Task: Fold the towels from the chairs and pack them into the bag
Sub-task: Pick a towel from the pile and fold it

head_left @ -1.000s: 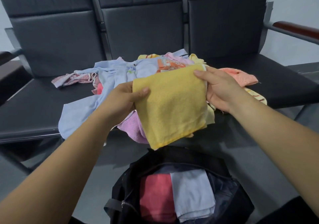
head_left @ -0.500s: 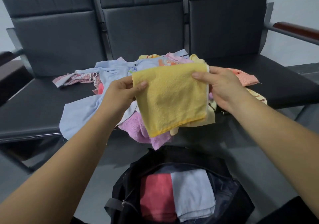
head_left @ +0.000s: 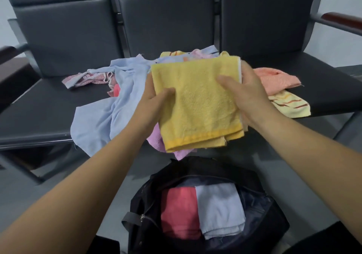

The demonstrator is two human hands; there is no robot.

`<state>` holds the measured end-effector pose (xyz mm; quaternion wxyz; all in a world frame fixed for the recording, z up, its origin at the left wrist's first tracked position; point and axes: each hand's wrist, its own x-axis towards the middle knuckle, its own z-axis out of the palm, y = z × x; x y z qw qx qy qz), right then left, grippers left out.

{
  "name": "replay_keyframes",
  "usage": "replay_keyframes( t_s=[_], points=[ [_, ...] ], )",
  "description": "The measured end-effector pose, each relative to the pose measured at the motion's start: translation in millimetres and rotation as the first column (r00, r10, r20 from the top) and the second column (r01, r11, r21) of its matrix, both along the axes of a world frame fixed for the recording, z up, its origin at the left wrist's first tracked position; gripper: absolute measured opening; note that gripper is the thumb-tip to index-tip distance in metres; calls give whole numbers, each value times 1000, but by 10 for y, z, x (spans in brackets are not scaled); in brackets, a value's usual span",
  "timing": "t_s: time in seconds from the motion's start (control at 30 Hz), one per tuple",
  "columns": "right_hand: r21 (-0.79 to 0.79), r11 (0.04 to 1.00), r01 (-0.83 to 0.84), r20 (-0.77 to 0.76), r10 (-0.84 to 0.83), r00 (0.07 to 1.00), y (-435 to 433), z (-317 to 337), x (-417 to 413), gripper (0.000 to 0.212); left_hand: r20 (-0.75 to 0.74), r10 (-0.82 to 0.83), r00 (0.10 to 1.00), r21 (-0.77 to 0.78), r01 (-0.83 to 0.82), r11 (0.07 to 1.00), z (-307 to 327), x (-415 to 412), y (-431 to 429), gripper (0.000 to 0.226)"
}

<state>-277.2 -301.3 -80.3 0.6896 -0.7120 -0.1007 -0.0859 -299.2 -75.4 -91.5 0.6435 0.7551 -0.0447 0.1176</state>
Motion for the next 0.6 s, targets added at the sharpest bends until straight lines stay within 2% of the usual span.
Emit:
replay_keyframes(
  t_s=[0.07,0.2,0.3,0.43,0.6],
  points=[
    [12,1000,-27,-107,28,994,-9,-293,27,37,-151,-58,987,-49,51,997,-189,3,40,56],
    [62,998,5,-355,17,935,-55,-977,7,40,-419,-179,890,-146,128,981,-738,-33,76,60],
    [69,997,-32,-561,66,825,-91,-1461,-97,36,-583,-279,763,-215,186,959,-1227,-90,107,70],
    [27,998,-60,-750,59,659,-98,-2080,-199,23,-773,-283,568,-170,245,954,-1843,-145,126,69],
    [-86,990,-109,-867,-21,497,-11,-2846,-294,53,-890,-214,404,-116,254,960,-2584,-206,160,69]
  ],
)
